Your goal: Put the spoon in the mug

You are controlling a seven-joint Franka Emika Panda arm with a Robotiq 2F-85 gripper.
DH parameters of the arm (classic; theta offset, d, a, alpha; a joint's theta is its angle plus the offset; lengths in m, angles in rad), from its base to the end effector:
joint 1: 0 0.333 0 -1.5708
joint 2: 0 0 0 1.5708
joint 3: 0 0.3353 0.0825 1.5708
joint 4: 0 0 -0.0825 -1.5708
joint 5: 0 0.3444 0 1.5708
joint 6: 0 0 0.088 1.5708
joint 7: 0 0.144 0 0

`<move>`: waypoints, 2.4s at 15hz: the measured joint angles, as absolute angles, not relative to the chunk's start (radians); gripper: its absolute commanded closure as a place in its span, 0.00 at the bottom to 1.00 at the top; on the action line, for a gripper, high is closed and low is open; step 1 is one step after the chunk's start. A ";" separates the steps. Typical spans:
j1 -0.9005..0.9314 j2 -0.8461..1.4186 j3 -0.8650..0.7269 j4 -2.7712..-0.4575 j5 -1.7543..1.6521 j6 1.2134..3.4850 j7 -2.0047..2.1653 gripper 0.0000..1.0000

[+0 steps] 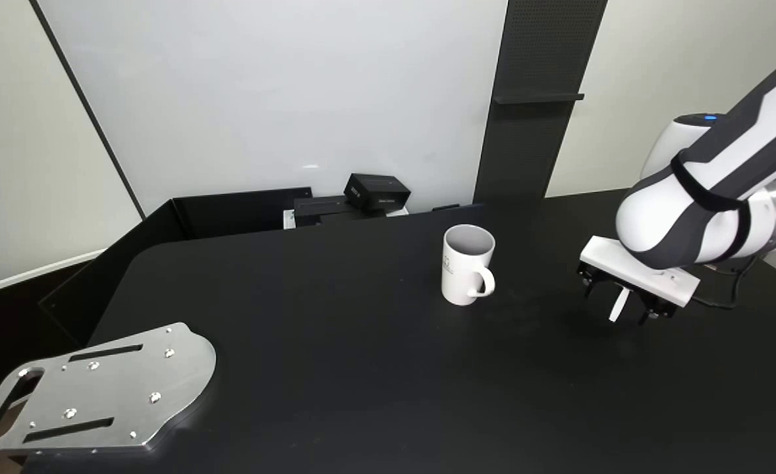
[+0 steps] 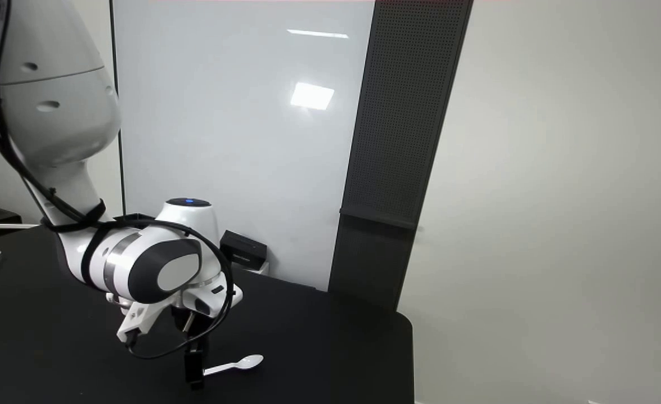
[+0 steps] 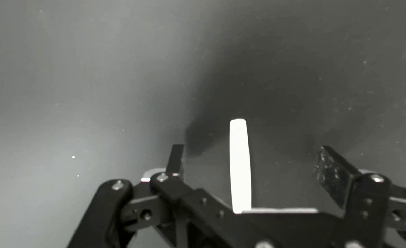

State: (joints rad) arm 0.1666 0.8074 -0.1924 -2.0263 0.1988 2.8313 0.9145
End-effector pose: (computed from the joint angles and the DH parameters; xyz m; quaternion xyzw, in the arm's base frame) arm 0.5729 -0.0264 0.0665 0.8596 -0.5095 0.0264 0.0296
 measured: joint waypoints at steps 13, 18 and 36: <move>0.206 0.818 -0.239 -2.007 0.199 2.837 0.948 0.96; 0.207 0.828 -0.256 -1.971 0.199 2.771 0.982 0.96; -0.008 0.726 -0.047 -1.703 0.491 2.406 1.142 0.96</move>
